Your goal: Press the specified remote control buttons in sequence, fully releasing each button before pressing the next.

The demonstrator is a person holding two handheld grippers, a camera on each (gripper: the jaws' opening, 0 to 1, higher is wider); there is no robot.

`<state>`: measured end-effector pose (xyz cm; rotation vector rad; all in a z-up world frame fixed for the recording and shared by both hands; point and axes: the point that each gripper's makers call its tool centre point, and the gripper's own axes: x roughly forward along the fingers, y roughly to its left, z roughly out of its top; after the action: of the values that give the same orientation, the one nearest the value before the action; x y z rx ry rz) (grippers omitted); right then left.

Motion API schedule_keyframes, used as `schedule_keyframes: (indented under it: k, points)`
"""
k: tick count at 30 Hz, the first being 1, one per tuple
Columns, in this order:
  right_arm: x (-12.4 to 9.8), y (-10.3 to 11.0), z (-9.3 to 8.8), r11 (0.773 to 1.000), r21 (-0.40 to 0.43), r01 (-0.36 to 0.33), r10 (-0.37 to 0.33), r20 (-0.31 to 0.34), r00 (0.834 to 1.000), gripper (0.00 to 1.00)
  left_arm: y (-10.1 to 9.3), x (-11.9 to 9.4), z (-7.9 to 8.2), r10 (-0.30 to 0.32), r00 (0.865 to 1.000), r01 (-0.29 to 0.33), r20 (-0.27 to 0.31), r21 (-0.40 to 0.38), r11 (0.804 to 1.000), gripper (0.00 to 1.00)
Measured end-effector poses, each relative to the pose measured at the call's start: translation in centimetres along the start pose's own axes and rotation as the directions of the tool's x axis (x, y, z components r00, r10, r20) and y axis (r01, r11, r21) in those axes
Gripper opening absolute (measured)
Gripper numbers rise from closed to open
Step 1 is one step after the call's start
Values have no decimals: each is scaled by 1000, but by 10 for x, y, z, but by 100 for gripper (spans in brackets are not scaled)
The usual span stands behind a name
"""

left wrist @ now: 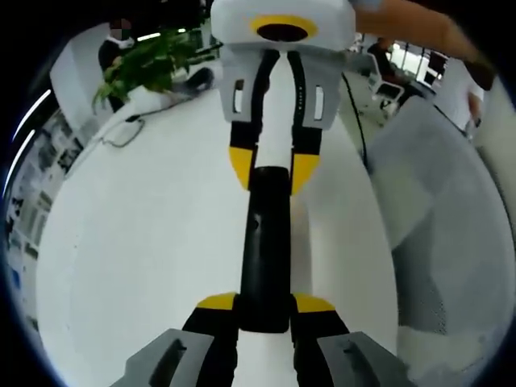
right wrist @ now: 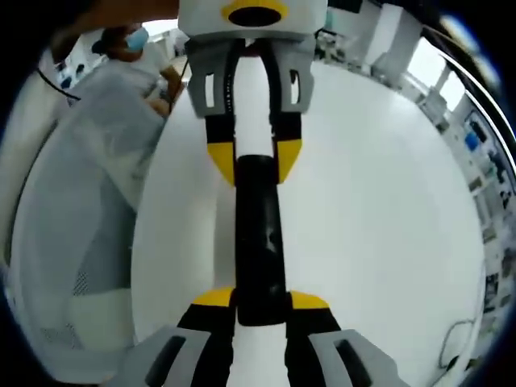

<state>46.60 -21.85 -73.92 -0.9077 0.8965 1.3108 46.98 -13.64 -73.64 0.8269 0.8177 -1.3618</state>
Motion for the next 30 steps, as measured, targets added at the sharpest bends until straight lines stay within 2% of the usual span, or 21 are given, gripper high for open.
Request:
schedule_keyframes:
  k: [11,22,30]
  points:
    - [3,22,-1,1000,1,-4,4,9,1000,20,-23,1,-3,0,1000,0,-4,-3,1000,23]
    - [20,52,-4,999,1,-40,40,12,999,20,-53,13,-17,-23,1000,23,-6,-29,999,23]
    - [28,65,-4,998,-2,-59,59,19,998,20,-66,19,-25,-31,999,31,-19,-33,999,23]
